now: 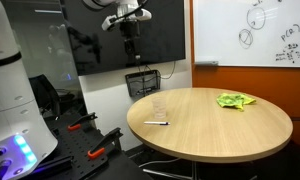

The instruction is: Put the pen in the cup

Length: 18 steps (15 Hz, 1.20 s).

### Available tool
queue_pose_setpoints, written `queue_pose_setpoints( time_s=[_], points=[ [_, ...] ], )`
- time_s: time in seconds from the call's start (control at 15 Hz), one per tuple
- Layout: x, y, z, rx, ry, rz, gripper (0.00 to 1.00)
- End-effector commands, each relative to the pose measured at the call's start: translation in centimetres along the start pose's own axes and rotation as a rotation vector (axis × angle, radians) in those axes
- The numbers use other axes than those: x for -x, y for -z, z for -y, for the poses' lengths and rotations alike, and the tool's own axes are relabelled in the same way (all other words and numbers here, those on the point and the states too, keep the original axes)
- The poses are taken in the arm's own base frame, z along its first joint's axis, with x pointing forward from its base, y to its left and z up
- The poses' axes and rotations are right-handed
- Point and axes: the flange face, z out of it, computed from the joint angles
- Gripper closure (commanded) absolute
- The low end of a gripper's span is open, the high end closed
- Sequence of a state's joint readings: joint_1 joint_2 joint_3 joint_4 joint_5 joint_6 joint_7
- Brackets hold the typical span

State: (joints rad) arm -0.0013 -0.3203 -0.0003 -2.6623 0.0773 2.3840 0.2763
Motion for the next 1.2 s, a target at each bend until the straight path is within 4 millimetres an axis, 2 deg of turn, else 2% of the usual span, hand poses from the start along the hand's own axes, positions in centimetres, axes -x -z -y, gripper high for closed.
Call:
queue_pose_setpoints(
  time_s=[0.0, 0.27, 0.47, 0.6, 0.87, 1.0, 1.13],
  points=[
    [-4.0, -5.9, -0.2, -0.004, -0.201, -0.001, 0.00],
    [-7.7, -12.9, -1.8, 0.006, -0.421, 0.011, 0.00],
    [-10.3, -16.8, -2.5, 0.016, -0.588, 0.016, 0.00],
    [-11.3, -18.8, -2.8, 0.020, -0.698, 0.035, 0.00],
    [-11.8, -22.0, -3.4, 0.020, -0.894, 0.082, 0.00],
    [-11.3, -23.4, -4.0, 0.036, -0.904, 0.119, 0.00],
    [-11.0, -23.6, -4.2, 0.041, -0.875, 0.115, 0.00]
  ],
)
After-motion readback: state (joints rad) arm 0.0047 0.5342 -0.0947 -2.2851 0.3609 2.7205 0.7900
